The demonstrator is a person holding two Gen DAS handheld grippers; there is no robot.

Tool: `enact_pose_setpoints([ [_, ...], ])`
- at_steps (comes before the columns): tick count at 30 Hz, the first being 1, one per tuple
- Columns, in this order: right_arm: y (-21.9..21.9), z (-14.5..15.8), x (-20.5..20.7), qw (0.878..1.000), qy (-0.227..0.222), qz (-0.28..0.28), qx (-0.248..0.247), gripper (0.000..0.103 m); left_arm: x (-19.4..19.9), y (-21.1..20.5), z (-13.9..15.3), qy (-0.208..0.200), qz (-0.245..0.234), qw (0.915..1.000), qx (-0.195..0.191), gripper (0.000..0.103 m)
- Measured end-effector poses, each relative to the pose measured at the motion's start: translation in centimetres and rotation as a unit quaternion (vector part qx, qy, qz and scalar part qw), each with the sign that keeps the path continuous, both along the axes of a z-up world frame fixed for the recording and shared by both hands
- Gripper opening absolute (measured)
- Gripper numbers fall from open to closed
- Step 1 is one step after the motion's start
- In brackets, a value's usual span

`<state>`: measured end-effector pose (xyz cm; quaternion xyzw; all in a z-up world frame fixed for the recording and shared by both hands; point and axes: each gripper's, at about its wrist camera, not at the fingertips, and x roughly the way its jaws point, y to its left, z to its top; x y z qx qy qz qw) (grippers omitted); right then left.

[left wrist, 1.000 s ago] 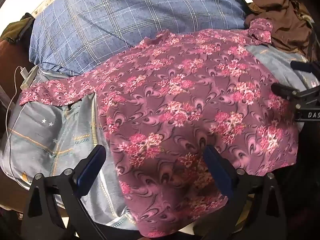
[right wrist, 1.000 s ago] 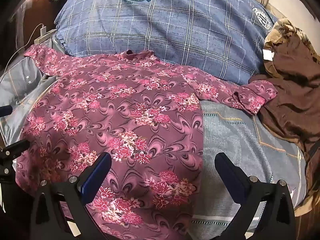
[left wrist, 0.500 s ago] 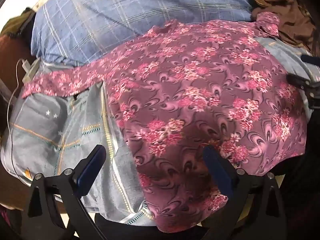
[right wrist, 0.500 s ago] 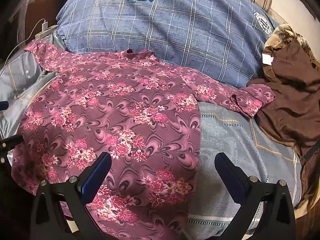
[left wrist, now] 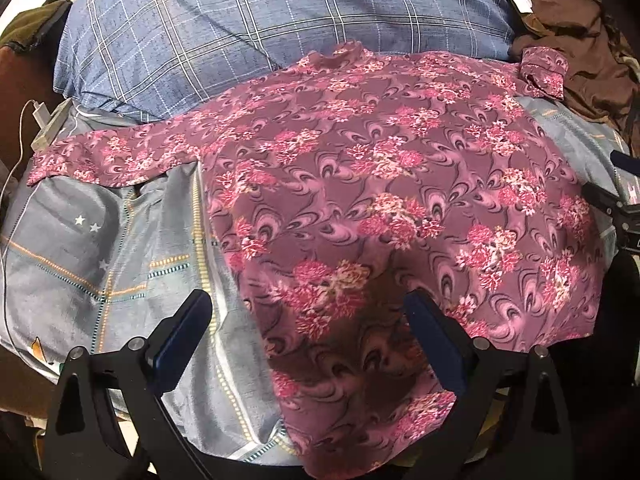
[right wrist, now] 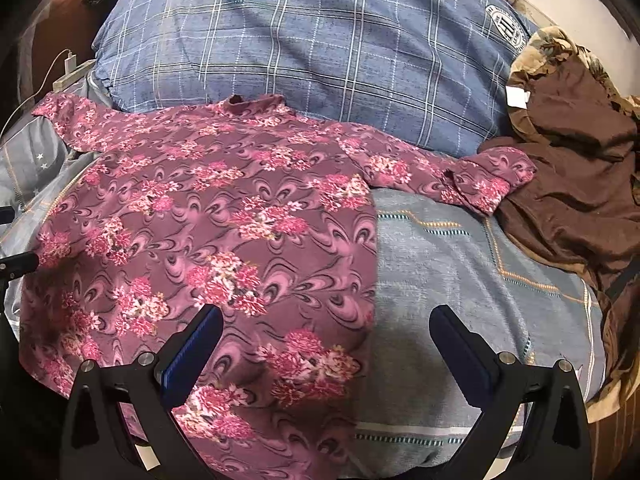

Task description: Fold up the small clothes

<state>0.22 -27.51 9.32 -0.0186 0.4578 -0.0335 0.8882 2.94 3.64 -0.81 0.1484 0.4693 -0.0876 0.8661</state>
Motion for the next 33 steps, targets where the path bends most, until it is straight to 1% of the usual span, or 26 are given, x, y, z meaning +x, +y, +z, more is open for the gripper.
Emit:
enact_pose_setpoints([
  [9,-0.1,0.0,-0.4,1.000,-0.001,-0.005,0.004,0.103,-0.4,-0.2,-0.2,-0.001,-0.003,1.0000,0.000,0.099],
  [18,0.2,0.1,-1.7,1.000,0.001,-0.002,-0.003,0.103,-2.3,-0.2,-0.2,-0.006,-0.020,0.9998,-0.006,0.099],
  [27,-0.4,0.9,-2.6,1.000,-0.007,-0.013,-0.001,0.103,-3.3,0.4,0.3,-0.017,-0.017,0.9996,-0.012,0.099],
  [33,-0.3,1.0,-2.9,1.000,-0.009,-0.013,-0.002,0.103,-3.5,0.3,0.4,-0.022,-0.015,0.9996,-0.007,0.099],
])
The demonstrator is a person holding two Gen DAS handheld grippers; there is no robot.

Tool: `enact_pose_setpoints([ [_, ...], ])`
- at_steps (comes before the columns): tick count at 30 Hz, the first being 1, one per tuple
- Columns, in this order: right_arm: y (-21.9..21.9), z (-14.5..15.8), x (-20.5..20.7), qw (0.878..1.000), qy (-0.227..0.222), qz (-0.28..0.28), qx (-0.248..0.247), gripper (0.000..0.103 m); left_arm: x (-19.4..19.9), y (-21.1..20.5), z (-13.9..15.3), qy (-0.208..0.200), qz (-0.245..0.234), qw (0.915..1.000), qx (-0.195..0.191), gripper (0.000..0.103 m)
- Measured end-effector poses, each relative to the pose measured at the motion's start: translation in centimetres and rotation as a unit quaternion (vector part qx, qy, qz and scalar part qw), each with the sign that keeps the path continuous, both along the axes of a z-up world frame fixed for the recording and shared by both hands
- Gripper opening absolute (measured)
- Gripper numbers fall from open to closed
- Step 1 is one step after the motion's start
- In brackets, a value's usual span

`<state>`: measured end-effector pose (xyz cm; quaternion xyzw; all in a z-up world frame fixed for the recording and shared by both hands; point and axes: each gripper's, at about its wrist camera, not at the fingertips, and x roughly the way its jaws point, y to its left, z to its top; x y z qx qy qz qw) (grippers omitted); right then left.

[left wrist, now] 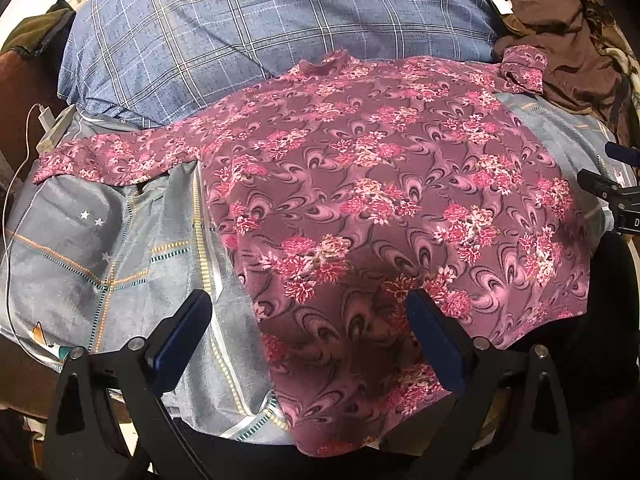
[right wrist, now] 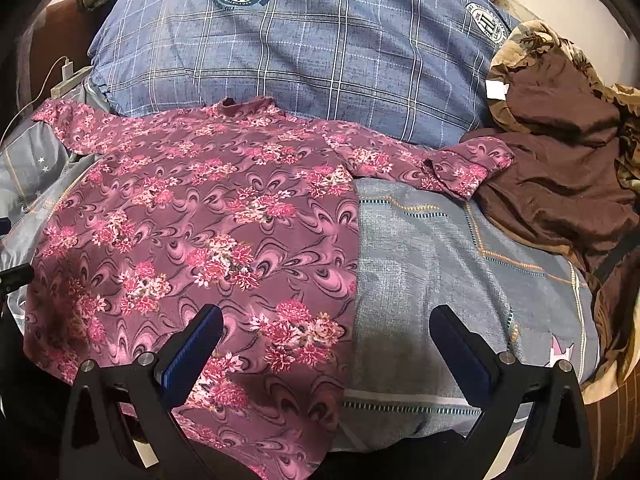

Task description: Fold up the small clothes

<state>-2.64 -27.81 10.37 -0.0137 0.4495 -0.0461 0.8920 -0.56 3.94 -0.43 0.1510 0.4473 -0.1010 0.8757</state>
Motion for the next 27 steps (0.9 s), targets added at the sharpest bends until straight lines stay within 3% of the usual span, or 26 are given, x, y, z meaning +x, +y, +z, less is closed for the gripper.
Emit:
enact_pose_setpoints([
  [27,-0.2,-0.5,0.3,1.000,-0.004,-0.002,0.014,0.103,0.7,-1.0,-0.6,0.013,-0.003,0.9999,-0.003,0.099],
])
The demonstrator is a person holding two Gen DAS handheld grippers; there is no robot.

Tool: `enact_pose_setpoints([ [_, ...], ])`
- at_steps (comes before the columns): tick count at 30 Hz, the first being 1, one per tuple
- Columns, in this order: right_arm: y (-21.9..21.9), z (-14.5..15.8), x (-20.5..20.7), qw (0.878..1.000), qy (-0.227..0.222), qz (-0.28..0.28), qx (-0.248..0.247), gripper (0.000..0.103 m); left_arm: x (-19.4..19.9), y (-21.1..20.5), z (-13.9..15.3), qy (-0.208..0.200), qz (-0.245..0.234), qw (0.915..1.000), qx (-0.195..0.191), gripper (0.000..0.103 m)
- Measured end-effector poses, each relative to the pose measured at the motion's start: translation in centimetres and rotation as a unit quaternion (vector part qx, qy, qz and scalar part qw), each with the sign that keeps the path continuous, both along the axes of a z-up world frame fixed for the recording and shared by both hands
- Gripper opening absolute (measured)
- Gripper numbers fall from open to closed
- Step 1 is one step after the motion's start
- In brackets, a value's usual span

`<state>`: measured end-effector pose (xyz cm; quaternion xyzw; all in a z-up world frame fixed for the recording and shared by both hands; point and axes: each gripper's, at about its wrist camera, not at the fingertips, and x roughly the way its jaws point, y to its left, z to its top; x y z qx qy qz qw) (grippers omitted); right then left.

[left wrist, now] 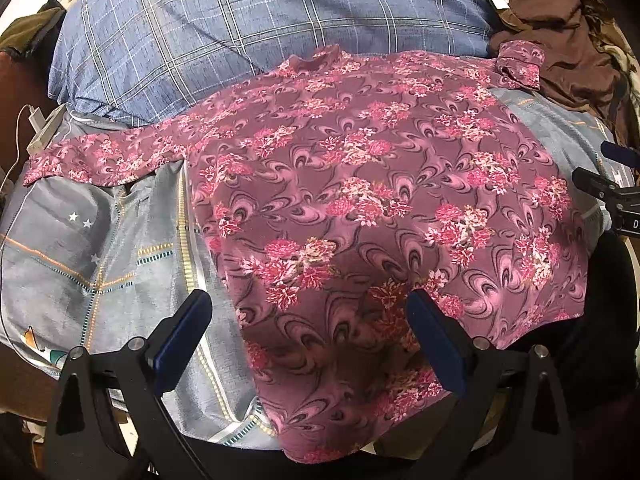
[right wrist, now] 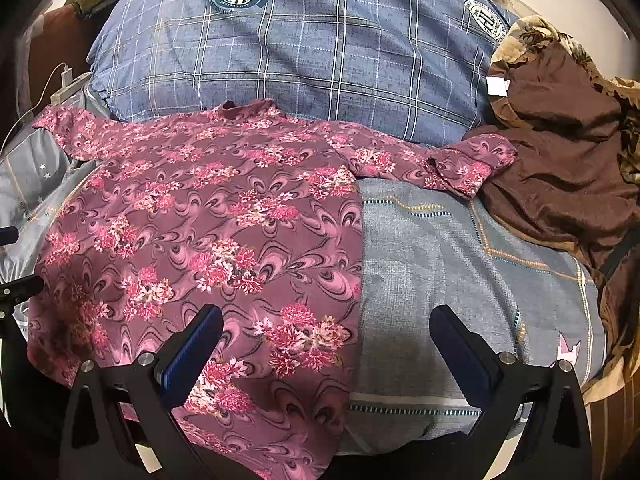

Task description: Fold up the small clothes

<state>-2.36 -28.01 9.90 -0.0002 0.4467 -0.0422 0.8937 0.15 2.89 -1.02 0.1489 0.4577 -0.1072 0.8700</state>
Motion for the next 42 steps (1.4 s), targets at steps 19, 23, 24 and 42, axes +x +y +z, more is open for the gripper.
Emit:
enact_pose_setpoints([
  [19,-2.3,-2.0,0.3,0.999,0.029,-0.013,0.026,0.102,4.1,10.0,1.6,0.007,0.137,0.9899,-0.034,0.099],
  [23,-1.9,-3.1,0.1,0.999,0.046,0.000,0.030,0.102,5.0,13.0,0.5,0.029,0.178,0.9823,-0.052,0.099],
  [24,-1.7,-3.4,0.1,0.998,0.050,0.004,0.029,0.102,5.0,13.3,-0.2,0.044,0.182,0.9804,-0.061,0.099],
  [42,-0.8,-5.9,-0.3,0.993,0.066,0.072,0.071,0.006,4.7,8.3,-3.1,0.083,0.115,0.9889,-0.045,0.099],
])
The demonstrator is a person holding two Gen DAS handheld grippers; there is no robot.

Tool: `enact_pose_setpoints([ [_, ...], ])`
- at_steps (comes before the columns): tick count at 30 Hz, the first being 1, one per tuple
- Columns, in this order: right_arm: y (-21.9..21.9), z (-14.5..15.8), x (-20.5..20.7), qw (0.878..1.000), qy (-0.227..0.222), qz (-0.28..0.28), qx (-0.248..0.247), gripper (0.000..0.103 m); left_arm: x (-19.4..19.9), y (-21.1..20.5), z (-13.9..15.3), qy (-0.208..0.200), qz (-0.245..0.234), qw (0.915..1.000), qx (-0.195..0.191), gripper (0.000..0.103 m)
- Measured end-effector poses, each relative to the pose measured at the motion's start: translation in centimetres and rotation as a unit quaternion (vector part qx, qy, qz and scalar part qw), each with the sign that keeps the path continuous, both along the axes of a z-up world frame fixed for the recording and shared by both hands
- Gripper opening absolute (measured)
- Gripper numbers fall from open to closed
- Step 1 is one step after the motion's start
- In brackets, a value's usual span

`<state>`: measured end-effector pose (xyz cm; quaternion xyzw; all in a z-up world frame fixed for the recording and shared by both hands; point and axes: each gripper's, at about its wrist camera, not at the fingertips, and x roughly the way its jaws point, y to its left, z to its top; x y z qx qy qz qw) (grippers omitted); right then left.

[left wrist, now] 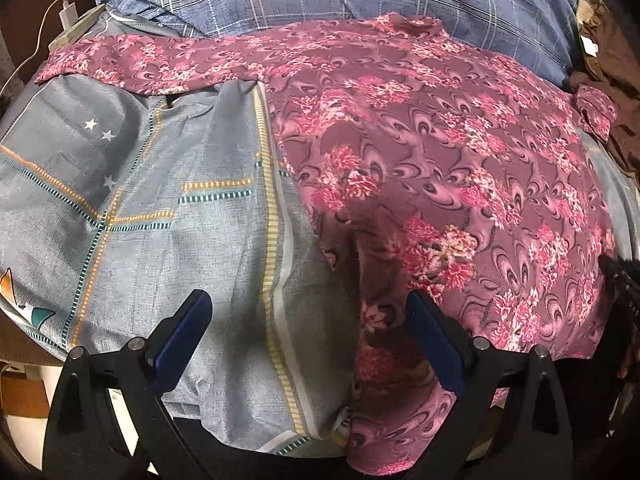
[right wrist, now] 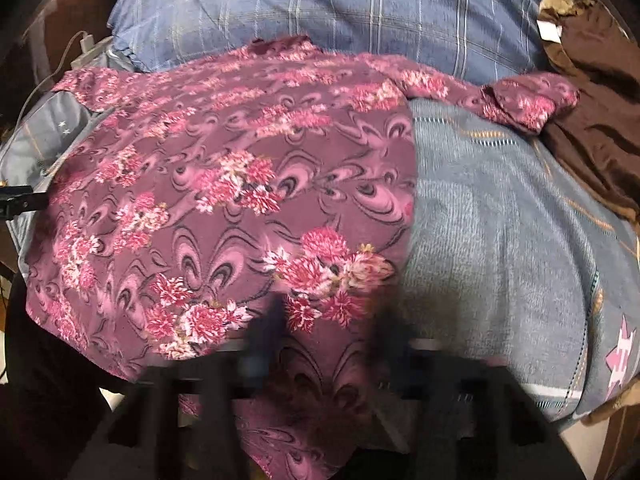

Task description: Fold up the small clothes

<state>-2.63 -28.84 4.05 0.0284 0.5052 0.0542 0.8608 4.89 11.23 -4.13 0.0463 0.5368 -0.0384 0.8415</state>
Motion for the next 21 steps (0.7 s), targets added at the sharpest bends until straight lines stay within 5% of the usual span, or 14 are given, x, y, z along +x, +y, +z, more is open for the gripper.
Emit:
enact_pose_setpoints([
  [10,-5.3,2.4,-0.1,0.997,-0.041,-0.051,0.039,0.005,1.3,1.9,-0.3,0.018,0.032,0.9991,-0.021,0.099],
  [18,-5.3,0.7,1.0,0.995,-0.021,-0.068,0.068,0.008,2.7,0.3,-1.8,0.053,0.034,0.9954,-0.073,0.099],
  [21,-5.5,0.8,0.6,0.994,-0.021,-0.072,0.075,0.011,3.0,0.5,-2.3,0.073,0.047,0.9872,-0.134,0.089],
])
